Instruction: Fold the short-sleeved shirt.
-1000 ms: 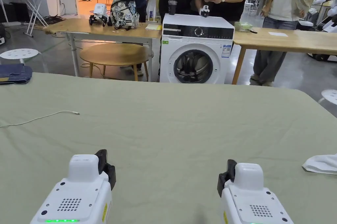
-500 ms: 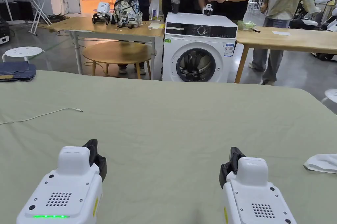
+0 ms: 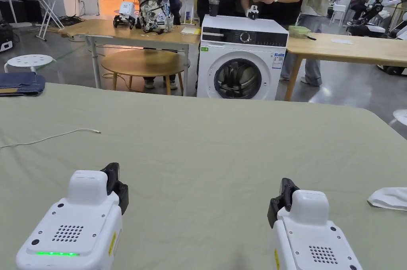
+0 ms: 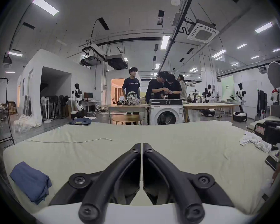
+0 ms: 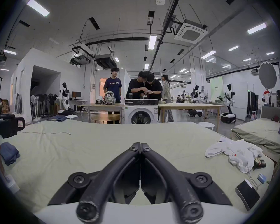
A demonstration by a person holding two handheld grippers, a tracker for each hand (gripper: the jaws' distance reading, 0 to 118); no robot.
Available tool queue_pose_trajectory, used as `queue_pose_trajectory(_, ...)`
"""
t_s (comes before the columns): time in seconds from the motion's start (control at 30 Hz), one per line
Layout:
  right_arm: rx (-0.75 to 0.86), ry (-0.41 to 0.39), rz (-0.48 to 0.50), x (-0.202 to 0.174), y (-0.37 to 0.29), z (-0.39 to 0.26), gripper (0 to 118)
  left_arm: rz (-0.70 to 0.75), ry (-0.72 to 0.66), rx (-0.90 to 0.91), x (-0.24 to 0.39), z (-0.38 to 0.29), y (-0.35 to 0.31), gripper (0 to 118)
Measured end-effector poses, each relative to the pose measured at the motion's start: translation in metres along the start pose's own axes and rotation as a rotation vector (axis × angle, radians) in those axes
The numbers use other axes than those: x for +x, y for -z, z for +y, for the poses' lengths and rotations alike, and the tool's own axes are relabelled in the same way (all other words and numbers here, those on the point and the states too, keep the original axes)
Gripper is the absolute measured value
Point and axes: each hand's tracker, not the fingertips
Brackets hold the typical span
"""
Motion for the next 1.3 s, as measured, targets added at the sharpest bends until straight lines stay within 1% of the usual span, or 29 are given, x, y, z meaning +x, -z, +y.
queue_pose_trajectory(0.27,-0.017,-0.005,0.001,-0.001,0.005,-0.001,0,-0.002,0.015,-0.009,0.0,0.001,0.001,0)
queue_pose_trajectory(0.3,-0.016,-0.003,0.002,-0.002,0.006,0.0,0,0.004,0.017,-0.009,0.0,0.001,0.001,2)
queue_pose_trajectory(0.33,-0.016,-0.004,0.003,-0.001,0.007,-0.001,1,0.007,0.016,-0.008,0.0,0.001,0.001,8)
queue_pose_trajectory(0.37,-0.016,-0.008,0.002,-0.002,0.007,0.0,7,0.009,0.013,-0.007,0.0,0.001,0.001,17)
queue_pose_trajectory(0.43,-0.013,-0.012,0.012,-0.003,0.008,0.0,41,0.009,0.008,-0.012,-0.002,0.001,0.002,45)
queue_pose_trajectory(0.5,-0.012,-0.017,0.015,-0.004,0.008,0.001,78,0.016,0.007,-0.015,-0.003,0.0,0.003,74)
queue_pose_trajectory(0.53,-0.008,-0.019,0.008,-0.004,0.008,0.001,83,0.018,0.007,-0.012,-0.004,0.0,0.003,81)
queue_pose_trajectory(0.6,0.001,-0.017,0.001,-0.002,0.01,-0.001,85,0.016,0.003,-0.007,-0.006,0.0,0.003,91)
queue_pose_trajectory(0.67,-0.021,-0.015,-0.001,-0.001,0.016,0.0,93,0.006,0.0,-0.001,-0.007,0.001,0.004,91)
queue_pose_trajectory(0.7,-0.024,-0.014,-0.004,-0.001,0.017,0.0,100,0.004,0.001,0.001,-0.007,0.001,0.004,91)
queue_pose_trajectory(0.73,-0.025,-0.013,-0.008,-0.003,0.014,0.001,102,0.001,0.0,0.002,-0.008,0.002,0.005,91)
queue_pose_trajectory(0.87,-0.034,-0.01,-0.007,-0.002,0.017,0.002,103,0.001,0.003,0.013,-0.009,0.003,0.008,91)
queue_pose_trajectory(0.97,-0.043,-0.005,0.008,-0.001,0.019,0.002,103,-0.007,-0.02,0.034,-0.011,0.004,0.009,91)
queue_pose_trajectory(1.0,-0.046,0.007,0.014,-0.001,0.019,0.003,103,-0.001,-0.025,0.043,-0.011,0.004,0.01,92)
queue_pose_trajectory(1.07,-0.044,0.057,0.045,0.001,0.019,0.006,103,0.009,-0.032,0.038,-0.011,0.004,0.011,94)
queue_pose_trajectory(1.13,-0.04,0.059,0.008,0.001,0.023,0.006,103,0.025,-0.035,0.018,-0.011,0.005,0.014,94)
queue_pose_trajectory(1.23,-0.04,-0.003,-0.072,-0.004,0.029,0.01,103,0.018,-0.036,0.027,-0.013,0.001,0.015,94)
queue_pose_trajectory(1.3,-0.042,-0.008,-0.08,-0.005,0.032,0.012,103,0.026,-0.023,0.044,-0.012,-0.001,0.015,94)
